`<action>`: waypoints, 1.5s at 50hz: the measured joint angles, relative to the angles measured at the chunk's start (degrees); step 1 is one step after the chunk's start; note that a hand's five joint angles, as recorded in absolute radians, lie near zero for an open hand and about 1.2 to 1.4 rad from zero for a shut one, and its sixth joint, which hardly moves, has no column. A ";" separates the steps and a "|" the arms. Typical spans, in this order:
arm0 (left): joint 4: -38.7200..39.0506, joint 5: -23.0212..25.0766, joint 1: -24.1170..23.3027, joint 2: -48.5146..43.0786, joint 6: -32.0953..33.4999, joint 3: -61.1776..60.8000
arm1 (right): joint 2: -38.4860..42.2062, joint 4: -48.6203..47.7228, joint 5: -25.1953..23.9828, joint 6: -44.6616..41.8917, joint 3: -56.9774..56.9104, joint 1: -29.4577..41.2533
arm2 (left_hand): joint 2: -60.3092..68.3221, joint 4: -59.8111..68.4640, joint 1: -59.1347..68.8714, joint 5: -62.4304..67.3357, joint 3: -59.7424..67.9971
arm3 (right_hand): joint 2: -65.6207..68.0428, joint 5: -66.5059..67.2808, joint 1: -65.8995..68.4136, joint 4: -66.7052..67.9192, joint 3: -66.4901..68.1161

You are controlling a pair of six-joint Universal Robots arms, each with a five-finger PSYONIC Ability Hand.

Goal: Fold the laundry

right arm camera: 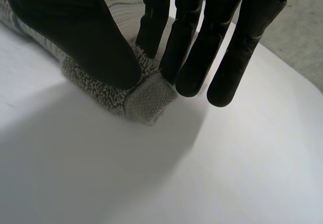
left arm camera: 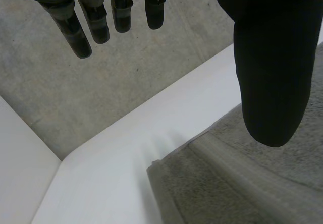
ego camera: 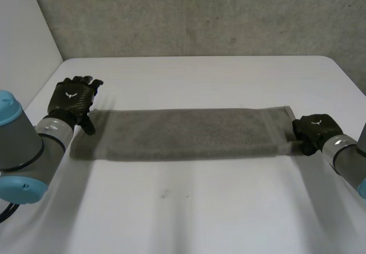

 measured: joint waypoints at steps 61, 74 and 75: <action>1.30 -0.36 -8.06 4.51 -0.46 -4.95 | 1.50 -9.17 -3.43 3.06 -12.77 37.84 | 0.00 -0.09 0.00 0.00 0.00 | -53.82 -51.17 -42.21 -53.54 -54.47; 1.02 -0.76 -17.05 0.43 -1.10 -3.37 | -6.65 -1.95 0.60 16.65 1.49 22.10 | 0.00 -0.09 0.00 0.00 0.00 | -53.82 -51.18 -42.21 -53.54 -54.47; 0.94 -0.82 -17.48 -0.68 -1.03 -3.09 | -6.36 -1.97 0.43 16.45 4.32 19.62 | 0.00 -0.09 0.00 0.00 0.00 | -52.28 -49.59 -41.42 -52.22 -52.26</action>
